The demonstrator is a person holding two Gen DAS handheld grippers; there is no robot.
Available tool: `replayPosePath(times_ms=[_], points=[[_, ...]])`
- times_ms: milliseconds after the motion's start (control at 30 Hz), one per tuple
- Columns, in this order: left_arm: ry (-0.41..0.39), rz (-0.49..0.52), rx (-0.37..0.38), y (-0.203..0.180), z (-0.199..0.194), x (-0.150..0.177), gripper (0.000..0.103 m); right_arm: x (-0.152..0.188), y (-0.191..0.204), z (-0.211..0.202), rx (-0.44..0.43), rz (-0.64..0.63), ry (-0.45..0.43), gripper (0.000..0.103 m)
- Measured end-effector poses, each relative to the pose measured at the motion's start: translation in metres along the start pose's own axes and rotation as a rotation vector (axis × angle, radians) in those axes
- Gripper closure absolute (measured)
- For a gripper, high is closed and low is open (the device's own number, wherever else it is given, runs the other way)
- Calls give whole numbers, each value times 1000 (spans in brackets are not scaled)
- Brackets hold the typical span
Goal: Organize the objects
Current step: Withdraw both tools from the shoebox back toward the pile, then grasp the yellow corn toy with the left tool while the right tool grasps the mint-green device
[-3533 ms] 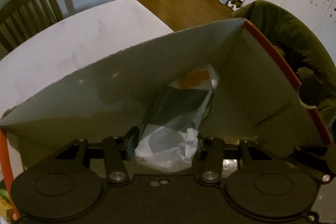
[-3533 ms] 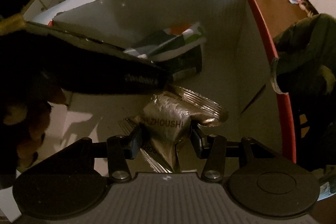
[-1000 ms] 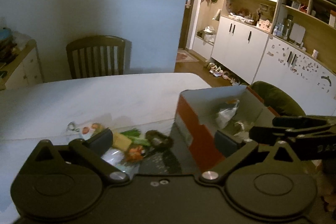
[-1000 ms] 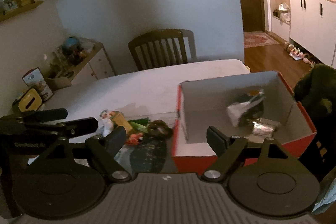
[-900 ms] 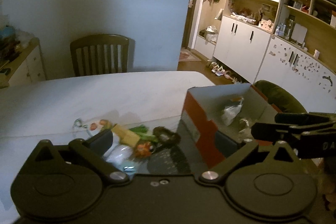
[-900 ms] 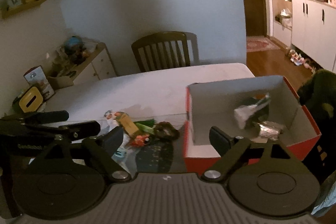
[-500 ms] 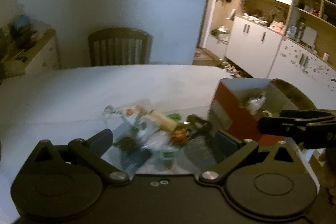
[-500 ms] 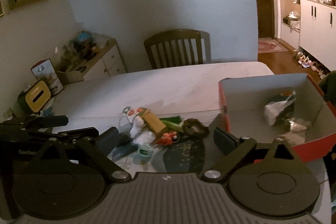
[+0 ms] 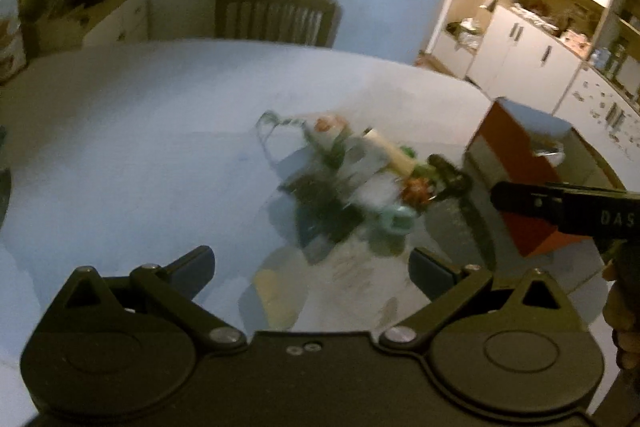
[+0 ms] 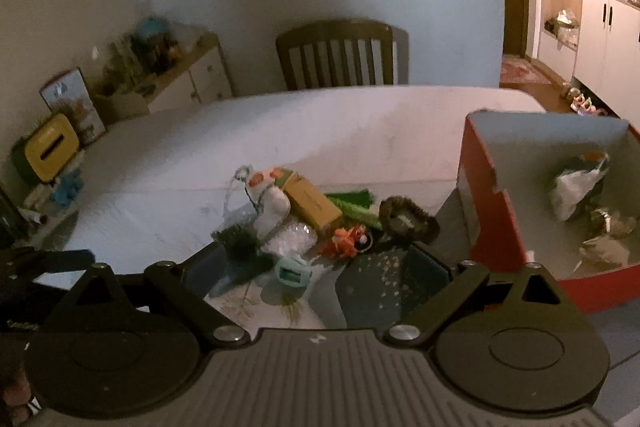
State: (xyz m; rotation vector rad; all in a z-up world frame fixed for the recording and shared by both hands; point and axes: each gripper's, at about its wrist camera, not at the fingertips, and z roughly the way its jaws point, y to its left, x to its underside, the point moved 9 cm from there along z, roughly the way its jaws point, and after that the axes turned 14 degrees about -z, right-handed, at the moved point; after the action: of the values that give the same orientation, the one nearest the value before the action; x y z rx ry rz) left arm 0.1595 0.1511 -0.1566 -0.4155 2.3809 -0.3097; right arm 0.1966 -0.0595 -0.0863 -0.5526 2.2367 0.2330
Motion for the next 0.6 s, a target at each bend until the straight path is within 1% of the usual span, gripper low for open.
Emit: replayPosePath(times_ms=[200,300,367,533,600], points=[[32,-33,-19,17,22,10,0,9,10,37,-8,-16,57,5],[59,-24,-36,17,32,17,1,13,14,54,-10,-32,83,5],[78,-16,-41,18,39,21,4,15,18,65,-12,-42,103,5],[96,-23,-62,22,50,28,6,21,25,88,-20,-42,136,6],[102,-25,-69,24,54,30,11,24,27,97,-20,-44,146,6]])
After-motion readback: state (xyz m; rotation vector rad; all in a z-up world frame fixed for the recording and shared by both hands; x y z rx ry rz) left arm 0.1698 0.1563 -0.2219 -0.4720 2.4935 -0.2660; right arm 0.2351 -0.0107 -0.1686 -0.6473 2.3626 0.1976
